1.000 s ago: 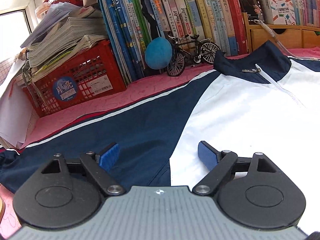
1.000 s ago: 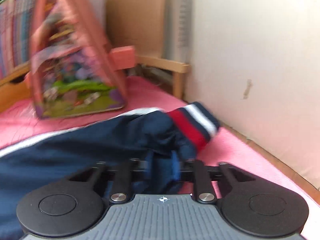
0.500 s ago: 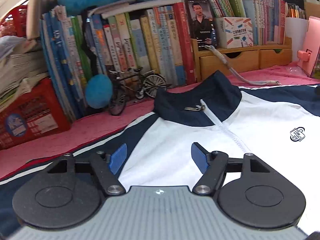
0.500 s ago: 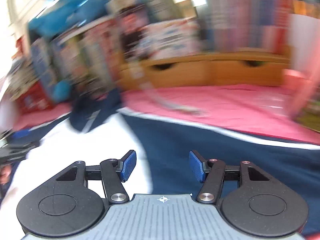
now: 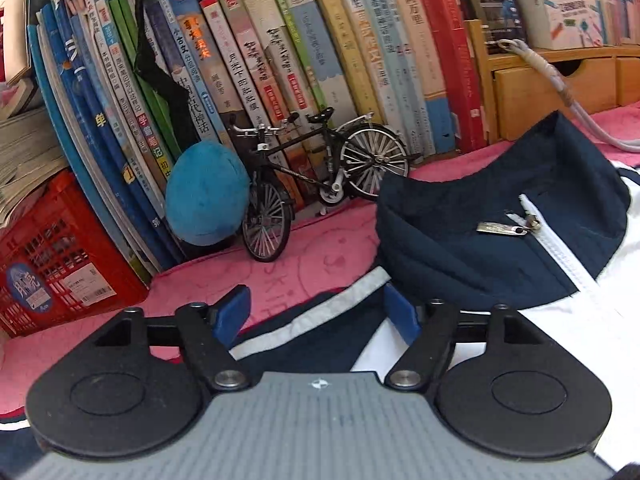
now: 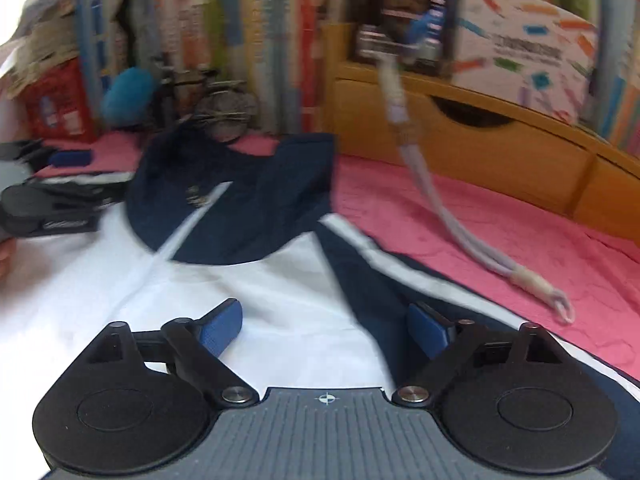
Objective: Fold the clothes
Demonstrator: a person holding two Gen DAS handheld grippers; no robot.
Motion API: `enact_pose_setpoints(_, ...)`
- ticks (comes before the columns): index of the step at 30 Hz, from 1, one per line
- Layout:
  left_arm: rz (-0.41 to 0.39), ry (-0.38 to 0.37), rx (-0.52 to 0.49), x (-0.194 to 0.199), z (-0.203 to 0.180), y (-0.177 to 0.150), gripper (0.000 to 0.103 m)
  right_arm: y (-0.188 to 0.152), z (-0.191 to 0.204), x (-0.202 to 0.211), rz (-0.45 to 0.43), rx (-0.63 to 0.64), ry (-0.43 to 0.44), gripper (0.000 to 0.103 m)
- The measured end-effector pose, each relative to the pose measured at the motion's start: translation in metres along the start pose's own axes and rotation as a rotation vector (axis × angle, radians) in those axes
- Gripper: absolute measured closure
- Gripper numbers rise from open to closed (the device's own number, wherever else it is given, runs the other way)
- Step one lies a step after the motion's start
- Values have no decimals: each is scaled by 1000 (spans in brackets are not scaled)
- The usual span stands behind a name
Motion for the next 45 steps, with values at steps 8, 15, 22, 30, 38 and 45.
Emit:
enact_pose_setpoints(8, -67, -116, 42, 82, 29, -52, 37, -51, -72, 77, -68, -88, -328, 22)
enact_pose_setpoints(15, -63, -153, 39, 187, 56, -149, 26, -154, -70, 238, -344, -154, -184, 13)
enact_pose_setpoints(22, 119, -247, 271, 248, 88, -220, 27, -248, -43, 377, -536, -173, -288, 0)
enact_pose_setpoints(30, 21, -238, 311, 294, 11, -276, 18, -347, 42, 349, -596, -221, -87, 0)
enact_pose_setpoints(38, 83, -159, 242, 277, -36, -300, 17, -352, 173, 226, -432, 5, 70, 14)
enact_pose_setpoints(45, 158, -149, 296, 297, -23, -319, 16, -370, 139, 219, -244, -114, -71, 11)
Point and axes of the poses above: each gripper's, at about its wrist camera, not at the fingertips, and x roughly against the way its jaws point, z to its left, y to its top, the point moved 3 cm from there along -x, roughly the way its jaws point, and after that the axes turned 15 degrees about z, right-handed, at the moved point
